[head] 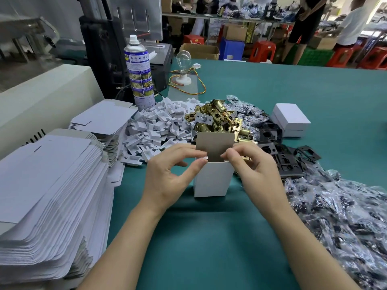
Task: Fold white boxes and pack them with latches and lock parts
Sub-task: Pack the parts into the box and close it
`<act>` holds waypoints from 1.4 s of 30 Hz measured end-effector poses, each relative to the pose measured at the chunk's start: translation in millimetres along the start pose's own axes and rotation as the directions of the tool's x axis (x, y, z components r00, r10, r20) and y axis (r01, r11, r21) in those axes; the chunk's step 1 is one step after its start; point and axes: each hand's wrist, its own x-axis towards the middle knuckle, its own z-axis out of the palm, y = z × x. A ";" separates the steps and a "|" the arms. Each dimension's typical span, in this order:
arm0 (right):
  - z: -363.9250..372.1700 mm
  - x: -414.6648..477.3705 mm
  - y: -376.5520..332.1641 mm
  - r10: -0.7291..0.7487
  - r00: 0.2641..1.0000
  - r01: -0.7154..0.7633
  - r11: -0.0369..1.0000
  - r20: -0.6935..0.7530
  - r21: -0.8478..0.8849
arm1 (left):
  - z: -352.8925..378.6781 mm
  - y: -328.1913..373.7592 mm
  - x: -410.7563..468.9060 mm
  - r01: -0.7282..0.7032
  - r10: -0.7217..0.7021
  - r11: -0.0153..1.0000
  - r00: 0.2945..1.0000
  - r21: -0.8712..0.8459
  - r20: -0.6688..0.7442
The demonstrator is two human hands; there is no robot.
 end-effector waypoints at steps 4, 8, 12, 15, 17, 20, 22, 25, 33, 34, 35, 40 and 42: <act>2.1 9.3 -2.5 0.065 0.996 -0.074 0.988 0.065 0.138 | 4.1 0.7 0.6 0.015 -0.014 0.999 0.999 0.037 -0.031; 8.1 12.2 2.3 0.089 0.996 -0.094 0.946 0.030 0.310 | 10.8 3.8 1.5 0.027 -0.025 0.999 0.999 0.026 -0.048; 18.5 17.6 0.2 0.219 0.969 -0.247 0.794 0.118 0.556 | 12.8 6.6 0.8 0.100 -0.105 0.990 0.994 -0.095 -0.043; 20.7 16.2 0.8 0.198 0.965 -0.262 0.762 0.172 0.592 | 14.4 6.8 0.8 0.128 -0.133 0.978 0.991 -0.166 -0.017; 19.3 14.5 1.1 0.198 0.960 -0.280 0.732 0.200 0.621 | 13.7 6.2 1.3 0.124 -0.126 0.980 0.992 -0.154 -0.006; 16.3 12.7 4.4 0.196 0.957 -0.288 0.708 0.213 0.644 | 11.7 4.1 2.4 0.100 -0.101 0.990 0.995 -0.100 -0.004; 15.0 12.4 6.5 0.194 0.952 -0.304 0.684 0.236 0.663 | 10.5 3.9 2.3 0.077 -0.077 0.993 0.997 -0.092 0.006; 13.0 10.9 8.3 0.201 0.939 -0.343 0.625 0.280 0.701 | 9.8 5.3 3.0 0.069 -0.063 0.991 0.996 -0.111 0.060; 9.1 11.0 7.0 0.267 0.921 -0.387 0.574 0.283 0.721 | 4.4 12.4 4.5 0.118 -0.067 0.974 0.966 -0.195 0.249; 10.2 10.5 6.7 0.279 0.919 -0.392 0.577 0.278 0.717 | 4.3 13.1 4.5 0.114 -0.063 0.975 0.964 -0.190 0.257; 11.9 9.8 6.7 0.290 0.918 -0.395 0.585 0.272 0.708 | 4.1 12.9 4.6 0.115 -0.066 0.975 0.966 -0.188 0.250; 15.9 5.8 3.9 0.281 0.921 -0.390 0.653 0.271 0.649 | 1.4 5.9 7.1 0.189 -0.158 0.943 0.979 -0.274 0.131; 15.6 5.3 2.5 0.268 0.920 -0.391 0.665 0.285 0.637 | 2.4 5.0 7.6 0.187 -0.160 0.943 0.980 -0.274 0.119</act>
